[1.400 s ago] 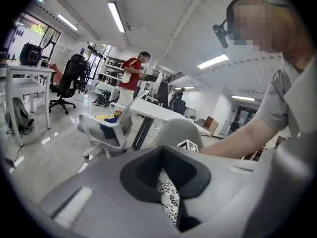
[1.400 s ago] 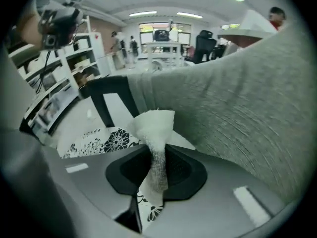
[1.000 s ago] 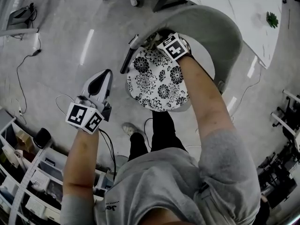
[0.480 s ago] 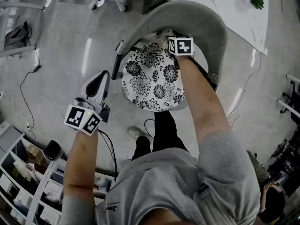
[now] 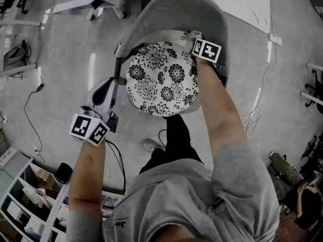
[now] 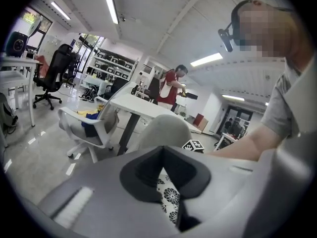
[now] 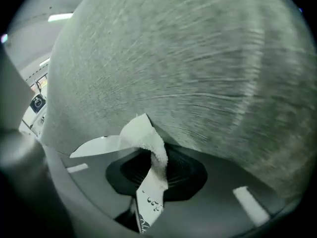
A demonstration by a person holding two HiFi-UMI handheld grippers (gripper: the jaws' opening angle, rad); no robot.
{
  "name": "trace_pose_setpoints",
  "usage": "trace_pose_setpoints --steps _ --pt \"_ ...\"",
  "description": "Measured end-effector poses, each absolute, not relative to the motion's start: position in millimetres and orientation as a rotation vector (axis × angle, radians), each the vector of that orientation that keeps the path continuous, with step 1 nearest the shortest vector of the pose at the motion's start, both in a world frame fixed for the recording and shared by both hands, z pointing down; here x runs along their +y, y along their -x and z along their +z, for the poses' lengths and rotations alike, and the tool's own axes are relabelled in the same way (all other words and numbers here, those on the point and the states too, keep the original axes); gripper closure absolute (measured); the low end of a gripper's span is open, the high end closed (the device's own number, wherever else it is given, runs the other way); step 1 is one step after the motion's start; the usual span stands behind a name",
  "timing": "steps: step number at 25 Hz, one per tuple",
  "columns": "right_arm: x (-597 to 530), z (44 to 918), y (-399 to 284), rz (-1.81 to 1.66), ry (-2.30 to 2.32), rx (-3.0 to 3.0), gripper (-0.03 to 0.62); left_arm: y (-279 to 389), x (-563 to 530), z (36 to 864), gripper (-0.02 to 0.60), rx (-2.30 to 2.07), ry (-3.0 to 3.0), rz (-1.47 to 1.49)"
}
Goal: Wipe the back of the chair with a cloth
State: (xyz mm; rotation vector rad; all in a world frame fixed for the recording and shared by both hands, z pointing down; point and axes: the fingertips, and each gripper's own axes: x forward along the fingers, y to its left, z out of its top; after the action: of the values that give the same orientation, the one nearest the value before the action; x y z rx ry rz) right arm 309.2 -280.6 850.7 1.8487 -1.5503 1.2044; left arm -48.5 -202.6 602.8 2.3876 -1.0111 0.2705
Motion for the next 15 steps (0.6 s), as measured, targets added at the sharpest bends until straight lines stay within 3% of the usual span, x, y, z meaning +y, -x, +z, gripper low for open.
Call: trace_pose_setpoints --steps 7,15 --pt "-212 850 -355 1.285 -2.030 -1.376 0.530 67 -169 590 0.523 -1.013 -2.415 0.282" --pt "-203 820 -341 1.323 -2.032 -1.398 0.530 103 -122 570 0.523 -1.049 -2.436 0.259"
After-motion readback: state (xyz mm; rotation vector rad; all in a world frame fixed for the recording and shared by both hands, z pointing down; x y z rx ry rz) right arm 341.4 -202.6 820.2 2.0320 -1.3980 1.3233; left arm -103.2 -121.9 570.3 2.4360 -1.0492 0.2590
